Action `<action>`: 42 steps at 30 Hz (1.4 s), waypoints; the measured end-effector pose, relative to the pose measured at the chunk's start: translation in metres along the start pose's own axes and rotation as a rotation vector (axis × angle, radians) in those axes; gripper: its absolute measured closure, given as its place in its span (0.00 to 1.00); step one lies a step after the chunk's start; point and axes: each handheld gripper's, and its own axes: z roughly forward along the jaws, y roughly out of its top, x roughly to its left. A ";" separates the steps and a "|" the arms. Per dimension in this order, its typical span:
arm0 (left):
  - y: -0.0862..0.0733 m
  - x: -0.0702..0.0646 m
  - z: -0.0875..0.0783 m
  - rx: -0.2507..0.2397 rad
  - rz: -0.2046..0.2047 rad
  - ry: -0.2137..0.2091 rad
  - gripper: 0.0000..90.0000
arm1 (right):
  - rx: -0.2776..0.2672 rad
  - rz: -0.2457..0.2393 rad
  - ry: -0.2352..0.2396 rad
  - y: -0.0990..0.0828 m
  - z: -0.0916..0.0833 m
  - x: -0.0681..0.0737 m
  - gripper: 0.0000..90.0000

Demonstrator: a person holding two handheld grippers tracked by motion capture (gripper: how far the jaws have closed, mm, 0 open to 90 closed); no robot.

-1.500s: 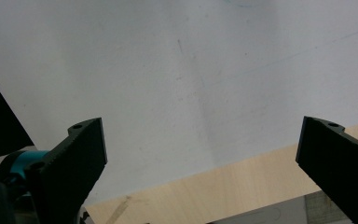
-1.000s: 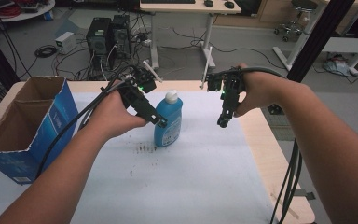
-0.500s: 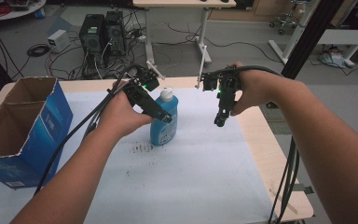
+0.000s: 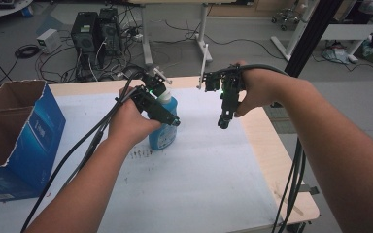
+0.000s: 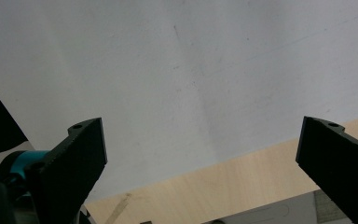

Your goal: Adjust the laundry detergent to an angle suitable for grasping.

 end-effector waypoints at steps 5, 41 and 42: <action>0.000 -0.002 0.006 0.000 0.000 0.003 0.02 | 0.001 0.001 -0.001 -0.001 -0.001 0.001 0.01; -0.003 -0.001 0.010 0.001 0.024 0.008 0.34 | 0.016 0.013 -0.006 0.000 0.000 0.002 0.01; -0.002 -0.001 0.010 -0.001 0.027 0.008 0.37 | 0.015 0.012 -0.008 0.000 -0.001 0.002 0.01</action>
